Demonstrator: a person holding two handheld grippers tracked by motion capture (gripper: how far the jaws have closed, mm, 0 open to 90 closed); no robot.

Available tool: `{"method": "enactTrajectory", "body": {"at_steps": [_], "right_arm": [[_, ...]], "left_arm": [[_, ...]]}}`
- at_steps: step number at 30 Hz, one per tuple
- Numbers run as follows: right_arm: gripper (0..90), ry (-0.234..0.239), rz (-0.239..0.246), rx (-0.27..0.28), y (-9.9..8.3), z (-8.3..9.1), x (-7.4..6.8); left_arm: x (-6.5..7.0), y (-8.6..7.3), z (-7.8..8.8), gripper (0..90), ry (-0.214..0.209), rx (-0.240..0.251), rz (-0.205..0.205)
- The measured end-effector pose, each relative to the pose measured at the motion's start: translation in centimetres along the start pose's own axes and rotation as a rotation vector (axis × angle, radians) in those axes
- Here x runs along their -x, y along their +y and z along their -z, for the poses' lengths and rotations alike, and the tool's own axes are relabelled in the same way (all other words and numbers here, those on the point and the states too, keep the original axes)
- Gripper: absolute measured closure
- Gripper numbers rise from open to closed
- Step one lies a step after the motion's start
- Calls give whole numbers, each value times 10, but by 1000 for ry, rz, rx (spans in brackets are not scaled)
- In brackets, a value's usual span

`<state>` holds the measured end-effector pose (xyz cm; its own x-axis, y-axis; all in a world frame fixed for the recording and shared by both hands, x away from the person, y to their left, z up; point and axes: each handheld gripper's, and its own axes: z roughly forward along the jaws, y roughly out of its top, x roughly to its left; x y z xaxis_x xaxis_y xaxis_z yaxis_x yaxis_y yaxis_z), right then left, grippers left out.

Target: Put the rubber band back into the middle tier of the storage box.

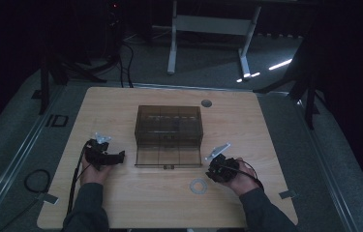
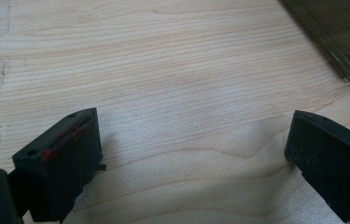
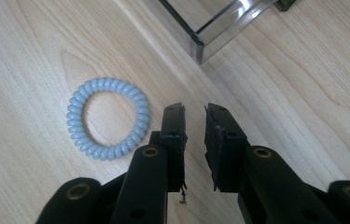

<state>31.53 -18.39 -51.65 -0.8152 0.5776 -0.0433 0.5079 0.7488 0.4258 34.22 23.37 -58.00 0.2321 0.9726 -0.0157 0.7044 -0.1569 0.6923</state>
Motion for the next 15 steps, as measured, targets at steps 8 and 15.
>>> {"method": "enactTrajectory", "body": {"at_steps": [8,15], "right_arm": [[781,14,42,-28,4,-2,-5],[780,26,77,-50,10,-4,-11]], "left_arm": [[0,0,0,36,0,0,0],[0,0,0,36,0,0,0]]}}
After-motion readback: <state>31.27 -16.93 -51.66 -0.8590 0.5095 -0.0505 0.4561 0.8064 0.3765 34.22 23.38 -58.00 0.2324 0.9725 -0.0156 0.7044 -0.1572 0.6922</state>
